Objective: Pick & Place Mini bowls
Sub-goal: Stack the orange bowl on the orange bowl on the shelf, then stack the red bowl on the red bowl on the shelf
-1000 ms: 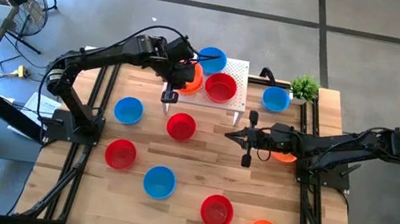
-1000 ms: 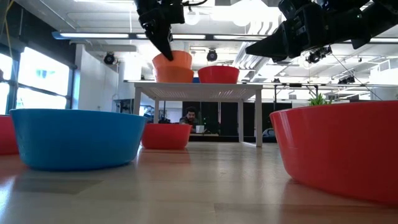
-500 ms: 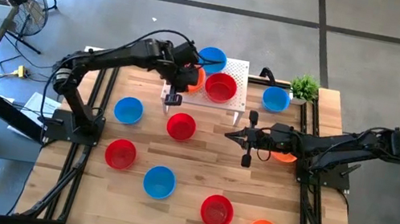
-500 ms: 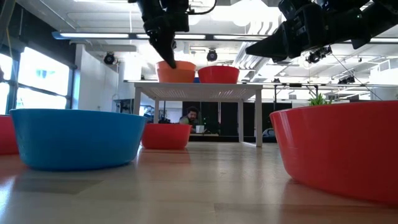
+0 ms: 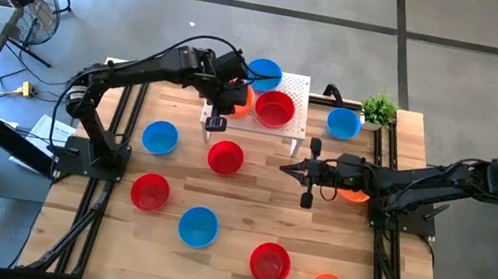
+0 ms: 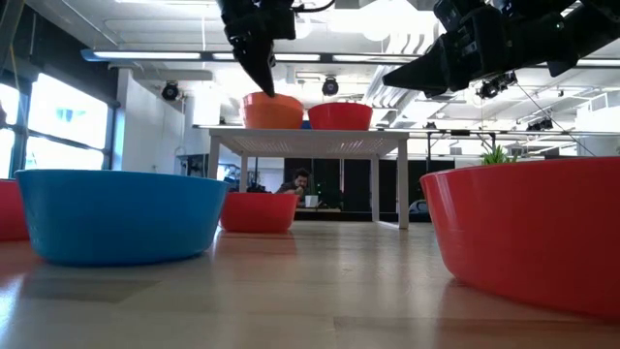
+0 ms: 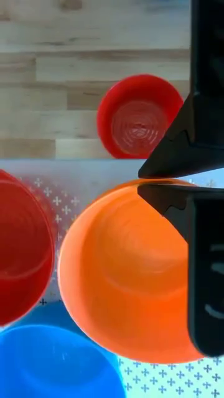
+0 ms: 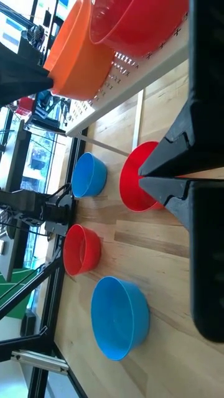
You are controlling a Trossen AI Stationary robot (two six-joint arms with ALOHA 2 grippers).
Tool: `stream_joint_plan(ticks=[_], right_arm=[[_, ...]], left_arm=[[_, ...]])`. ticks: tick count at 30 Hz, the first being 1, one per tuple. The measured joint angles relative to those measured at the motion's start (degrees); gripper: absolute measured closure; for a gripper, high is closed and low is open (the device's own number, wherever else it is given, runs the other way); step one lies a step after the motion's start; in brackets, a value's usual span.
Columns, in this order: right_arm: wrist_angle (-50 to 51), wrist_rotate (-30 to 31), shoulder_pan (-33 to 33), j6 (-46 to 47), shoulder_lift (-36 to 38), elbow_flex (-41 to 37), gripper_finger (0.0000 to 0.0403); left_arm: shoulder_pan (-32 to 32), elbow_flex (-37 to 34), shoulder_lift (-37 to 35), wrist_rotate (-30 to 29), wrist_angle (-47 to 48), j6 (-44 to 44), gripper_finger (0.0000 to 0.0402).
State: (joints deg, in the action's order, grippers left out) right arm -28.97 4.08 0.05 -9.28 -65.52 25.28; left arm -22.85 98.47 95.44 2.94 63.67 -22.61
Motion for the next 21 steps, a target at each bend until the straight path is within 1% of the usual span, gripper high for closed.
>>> stream_joint_plan(ticks=[4,10,13,15,17,21], right_arm=[[0.0,0.0,0.0,0.0,0.0,0.0,0.0402],[0.0,0.0,0.0,0.0,0.0,0.0,0.0402],[0.0,0.0,0.0,0.0,0.0,0.0,0.0402],[0.0,0.0,0.0,0.0,0.0,0.0,0.0402],[0.0,0.0,0.0,0.0,0.0,0.0,0.0402],[0.0,0.0,0.0,0.0,0.0,0.0,0.0402]], left_arm=[[0.0,0.2,0.0,0.4,1.3,0.2,0.0362],[0.0,0.2,0.0,0.5,1.6,0.3,0.0297],[0.0,0.2,0.0,0.0,1.6,-0.1,0.0277],[0.0,0.2,0.0,-0.8,2.0,-0.2,0.0277],[0.0,0.2,-0.5,-0.8,2.9,-1.3,0.0286],[0.0,0.2,-2.7,-1.0,2.6,-2.8,0.0327]])
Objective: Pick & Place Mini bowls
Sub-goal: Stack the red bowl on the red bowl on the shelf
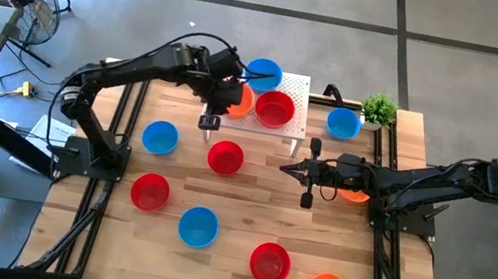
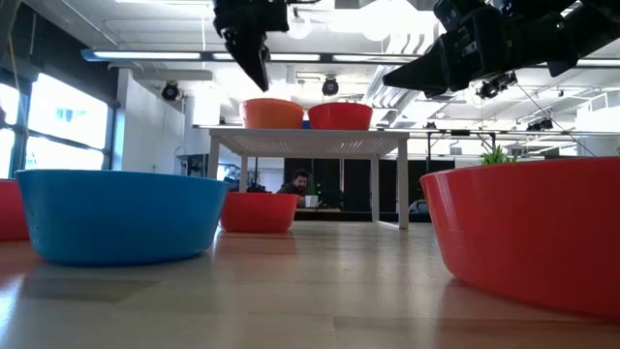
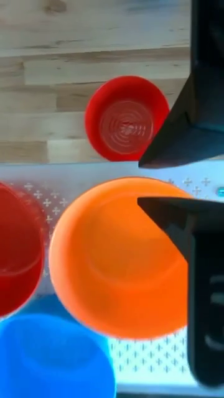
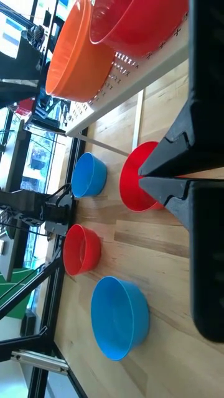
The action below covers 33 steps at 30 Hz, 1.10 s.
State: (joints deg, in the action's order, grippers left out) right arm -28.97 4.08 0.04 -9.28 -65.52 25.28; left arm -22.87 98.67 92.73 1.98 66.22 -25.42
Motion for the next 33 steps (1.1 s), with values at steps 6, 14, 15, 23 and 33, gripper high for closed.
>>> stream_joint_plan(ticks=[6,14,15,23,33], right_arm=[[0.0,0.0,0.0,1.7,0.0,0.0,0.0402],[-1.2,0.0,0.0,5.4,0.0,0.0,0.0402],[-1.3,0.1,0.0,5.7,0.0,0.0,0.0402],[-2.2,5.5,0.0,8.1,0.0,0.1,0.0395],[-2.1,7.0,0.7,14.8,0.0,0.2,0.0343]], left_arm=[[0.0,0.0,-4.0,2.3,-2.1,0.1,0.0395],[0.0,-12.3,-15.8,8.9,-21.6,3.9,0.04],[0.0,-15.5,-17.8,8.8,-25.2,4.6,0.0399],[0.0,-45.2,-36.5,7.6,-49.7,11.9,0.04],[0.0,-71.2,-53.5,6.4,-72.1,19.6,0.0401]])
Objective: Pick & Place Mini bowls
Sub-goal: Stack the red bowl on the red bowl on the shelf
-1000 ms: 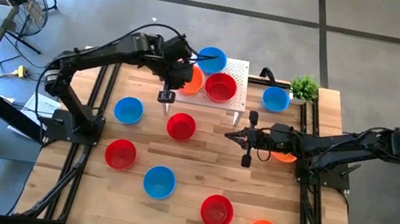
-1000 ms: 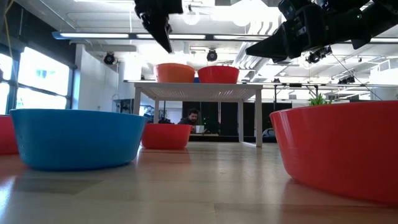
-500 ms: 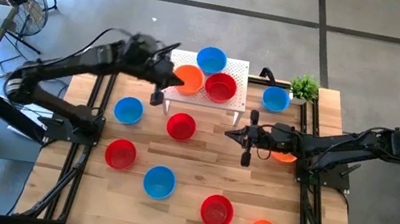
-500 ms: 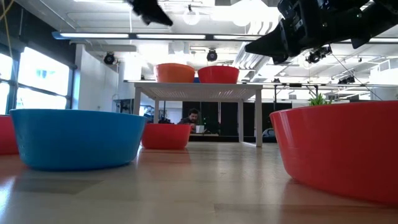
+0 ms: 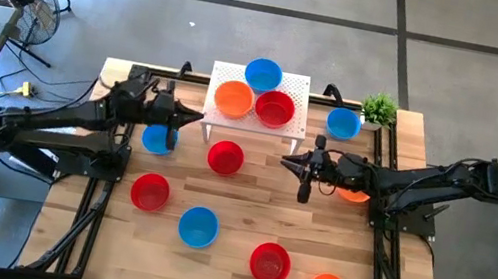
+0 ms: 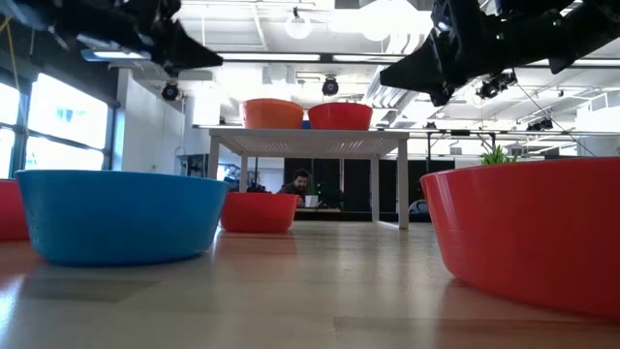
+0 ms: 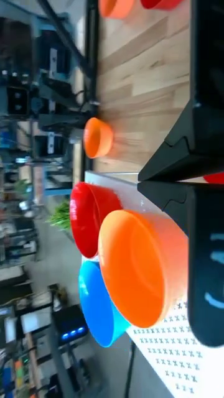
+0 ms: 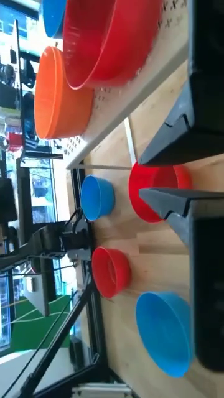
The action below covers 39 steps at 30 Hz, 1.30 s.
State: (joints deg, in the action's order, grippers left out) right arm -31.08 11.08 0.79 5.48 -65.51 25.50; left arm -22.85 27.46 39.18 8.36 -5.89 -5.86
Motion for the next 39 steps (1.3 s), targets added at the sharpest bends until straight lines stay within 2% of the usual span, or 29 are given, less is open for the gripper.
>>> stream_joint_plan(ticks=[3,8,11,17,23,28,32,39], right_arm=[[6.5,-0.1,1.5,0.6,-0.1,3.1,0.0323],[27.8,3.0,4.2,2.1,-3.7,15.1,0.0293],[34.6,4.5,4.7,-0.6,-9.3,22.1,0.0277],[42.5,2.1,4.1,-9.2,-24.4,33.7,0.0256],[46.0,2.5,4.1,-18.8,-36.9,43.0,0.0258],[46.3,3.6,3.7,-26.8,-44.3,48.7,0.0272],[46.4,5.0,2.9,-33.0,-47.7,51.4,0.0284],[47.0,1.3,0.8,-38.9,-50.9,52.0,0.0316]], left_arm=[[0.0,-6.0,-2.3,-0.1,-6.6,2.1,0.0401],[0.0,-14.8,-5.1,-2.7,-17.7,4.1,0.0401],[0.0,-18.2,-6.1,-3.2,-22.3,5.1,0.0401],[0.0,-20.5,-6.1,-2.8,-23.6,6.2,0.0401],[0.0,-20.7,-6.1,-1.2,-22.2,6.0,0.0401],[0.0,-20.7,-6.1,-1.2,-22.4,5.9,0.0401],[0.0,-20.7,-6.1,-1.2,-22.2,5.8,0.0401],[0.0,-20.7,-6.1,-1.3,-22.0,5.7,0.0401]])
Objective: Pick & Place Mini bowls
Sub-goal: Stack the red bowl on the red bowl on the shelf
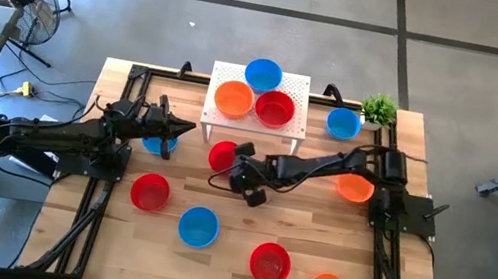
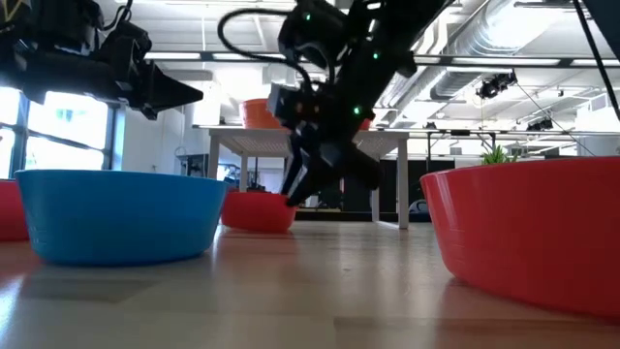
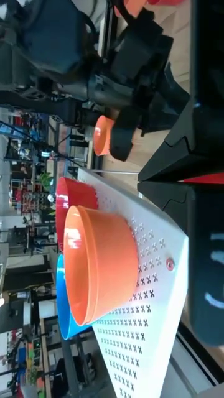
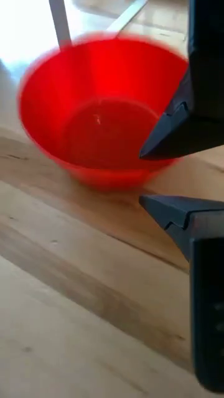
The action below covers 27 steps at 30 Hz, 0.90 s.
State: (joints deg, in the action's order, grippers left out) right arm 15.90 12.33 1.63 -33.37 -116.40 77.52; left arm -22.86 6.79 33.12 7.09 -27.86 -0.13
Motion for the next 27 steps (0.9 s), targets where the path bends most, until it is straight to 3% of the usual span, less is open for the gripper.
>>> stream_joint_plan(ticks=[11,22,27], right_arm=[[2.4,-0.3,-0.4,1.8,-0.3,0.0,0.0398],[29.5,-8.2,5.6,26.2,7.8,0.0,0.0397],[33.1,-7.8,7.5,35.2,8.8,-3.2,0.04]], left_arm=[[0.0,0.0,0.0,-0.1,1.1,0.0,0.0401],[0.0,0.0,0.0,1.1,1.0,0.4,0.0401],[0.0,0.0,0.0,1.1,1.0,0.4,0.0401]])
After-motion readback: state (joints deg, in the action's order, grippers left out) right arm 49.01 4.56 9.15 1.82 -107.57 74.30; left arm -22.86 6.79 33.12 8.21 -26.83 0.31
